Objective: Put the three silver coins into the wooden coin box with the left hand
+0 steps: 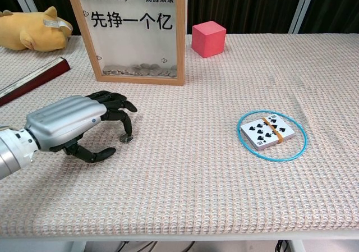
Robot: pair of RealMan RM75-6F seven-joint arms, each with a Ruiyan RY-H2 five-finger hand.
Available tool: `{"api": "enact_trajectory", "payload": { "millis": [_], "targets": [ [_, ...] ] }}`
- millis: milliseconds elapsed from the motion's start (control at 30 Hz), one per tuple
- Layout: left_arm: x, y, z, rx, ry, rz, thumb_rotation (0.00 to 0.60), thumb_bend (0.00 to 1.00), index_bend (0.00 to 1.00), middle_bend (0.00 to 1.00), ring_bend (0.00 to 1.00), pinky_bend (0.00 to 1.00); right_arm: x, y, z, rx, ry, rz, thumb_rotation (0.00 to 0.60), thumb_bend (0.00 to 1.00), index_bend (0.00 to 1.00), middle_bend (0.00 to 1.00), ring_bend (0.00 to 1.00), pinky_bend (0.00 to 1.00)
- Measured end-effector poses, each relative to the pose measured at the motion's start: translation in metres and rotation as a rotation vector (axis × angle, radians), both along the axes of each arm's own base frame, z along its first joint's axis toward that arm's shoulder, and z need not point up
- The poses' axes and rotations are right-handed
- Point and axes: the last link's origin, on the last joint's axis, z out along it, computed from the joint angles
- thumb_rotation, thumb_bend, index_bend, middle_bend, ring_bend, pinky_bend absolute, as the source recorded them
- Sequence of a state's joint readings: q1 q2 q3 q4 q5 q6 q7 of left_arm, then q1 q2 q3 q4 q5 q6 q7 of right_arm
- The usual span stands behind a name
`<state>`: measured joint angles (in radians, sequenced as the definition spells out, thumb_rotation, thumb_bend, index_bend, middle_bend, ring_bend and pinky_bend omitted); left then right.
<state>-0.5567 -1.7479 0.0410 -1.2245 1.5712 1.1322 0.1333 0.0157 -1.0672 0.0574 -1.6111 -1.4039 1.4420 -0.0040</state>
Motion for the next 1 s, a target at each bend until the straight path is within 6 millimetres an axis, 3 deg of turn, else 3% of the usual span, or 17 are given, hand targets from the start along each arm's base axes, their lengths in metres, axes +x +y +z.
{"api": "enact_trajectory", "payload": {
  "millis": [367, 1000],
  "targets": [
    [-0.0003, 0.0000, -0.0027, -0.014, 0.001, 0.009, 0.600, 0.21, 0.38, 0.12, 0.00, 0.00, -0.0023, 0.0006, 0.0005, -0.004, 0.000, -0.008, 0.600, 0.30, 0.00, 0.00, 0.00, 0.00],
    [-0.0008, 0.0025, -0.0091, -0.005, -0.022, 0.005, 0.600, 0.21, 0.50, 0.17, 0.00, 0.00, -0.0048, 0.0013, 0.0007, -0.005, 0.001, -0.017, 0.600, 0.30, 0.00, 0.00, 0.00, 0.00]
  ]
}}
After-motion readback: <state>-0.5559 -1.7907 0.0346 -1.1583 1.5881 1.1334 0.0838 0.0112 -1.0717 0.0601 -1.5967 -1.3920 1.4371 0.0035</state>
